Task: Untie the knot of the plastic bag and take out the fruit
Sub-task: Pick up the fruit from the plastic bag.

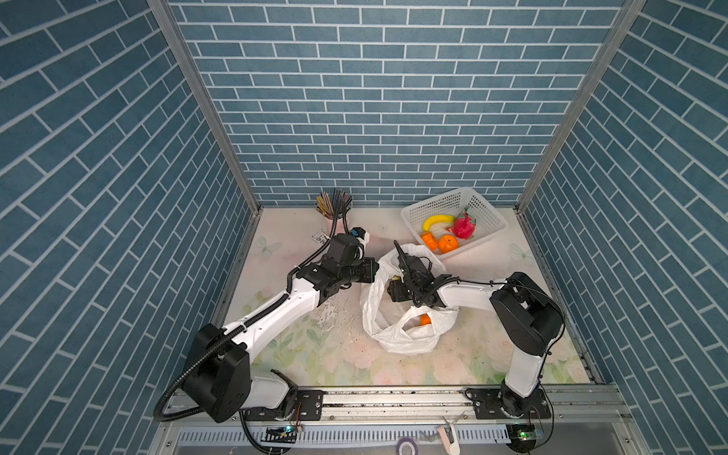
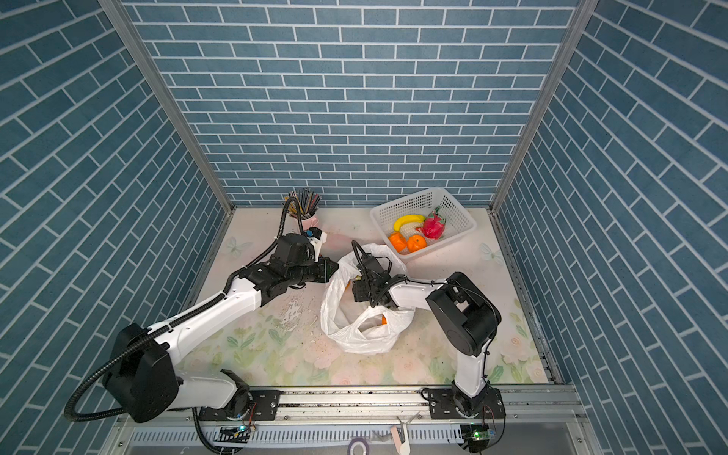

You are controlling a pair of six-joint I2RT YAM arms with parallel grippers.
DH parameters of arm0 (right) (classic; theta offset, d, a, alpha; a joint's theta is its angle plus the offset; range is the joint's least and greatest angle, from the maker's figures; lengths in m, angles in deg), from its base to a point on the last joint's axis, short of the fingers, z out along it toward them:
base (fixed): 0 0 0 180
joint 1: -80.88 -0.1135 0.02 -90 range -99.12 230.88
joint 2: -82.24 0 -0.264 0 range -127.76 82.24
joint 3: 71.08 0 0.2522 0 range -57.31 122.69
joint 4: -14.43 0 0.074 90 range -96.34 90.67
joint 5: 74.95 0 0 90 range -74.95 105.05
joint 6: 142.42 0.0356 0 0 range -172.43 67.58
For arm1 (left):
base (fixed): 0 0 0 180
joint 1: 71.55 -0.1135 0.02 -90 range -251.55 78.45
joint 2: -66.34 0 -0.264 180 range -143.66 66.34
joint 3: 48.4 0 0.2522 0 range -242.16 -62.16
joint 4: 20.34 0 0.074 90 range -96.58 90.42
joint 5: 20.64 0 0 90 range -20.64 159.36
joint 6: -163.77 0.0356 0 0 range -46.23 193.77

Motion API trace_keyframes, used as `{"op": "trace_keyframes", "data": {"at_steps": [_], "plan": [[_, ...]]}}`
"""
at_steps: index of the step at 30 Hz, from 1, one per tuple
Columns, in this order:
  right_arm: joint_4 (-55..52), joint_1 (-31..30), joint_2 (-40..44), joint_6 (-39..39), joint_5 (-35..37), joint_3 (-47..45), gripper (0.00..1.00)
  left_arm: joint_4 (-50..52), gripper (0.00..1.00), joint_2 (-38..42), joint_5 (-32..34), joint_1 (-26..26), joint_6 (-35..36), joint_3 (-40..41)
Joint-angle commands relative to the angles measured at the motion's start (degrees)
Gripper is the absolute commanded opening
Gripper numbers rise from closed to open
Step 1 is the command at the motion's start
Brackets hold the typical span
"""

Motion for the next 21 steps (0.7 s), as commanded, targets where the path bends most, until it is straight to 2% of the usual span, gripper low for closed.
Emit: {"op": "trace_keyframes", "data": {"at_steps": [1,4,7,9,12,17,19,21], "plan": [[0.5,0.1,3.6,-0.6,-2.6,-1.3,0.59,-0.7,0.16,0.2,-0.3,-0.4,-0.6,0.3],[1.2,-0.4,6.8,-0.5,-3.5,-3.6,0.59,-0.9,0.17,-0.5,-2.2,-0.4,-0.3,0.1],[1.5,-1.2,9.6,-0.5,-3.7,-5.2,0.58,-1.8,0.41,-1.5,-5.6,-0.4,-0.1,-0.1],[1.6,-1.9,11.2,-0.4,-3.7,-5.9,0.58,-2.4,0.52,-1.9,-6.6,-0.4,-0.6,0.0],[1.8,-3.0,13.5,-0.1,-3.6,-6.7,0.58,-2.8,0.52,-2.4,-6.6,-0.3,-1.0,0.0],[1.4,-5.1,17.8,0.0,-3.2,-9.2,0.58,-1.9,0.43,-3.0,-4.9,-0.3,-1.5,-0.5],[0.6,-5.6,19.8,0.6,-3.0,-10.6,0.57,-1.3,0.34,-3.5,-4.0,-0.3,-1.7,-1.1],[-0.1,-5.8,21.9,1.2,-3.4,-11.9,0.57,-1.3,0.30,-4.0,-3.6,-0.3,-1.9,-1.6]]}}
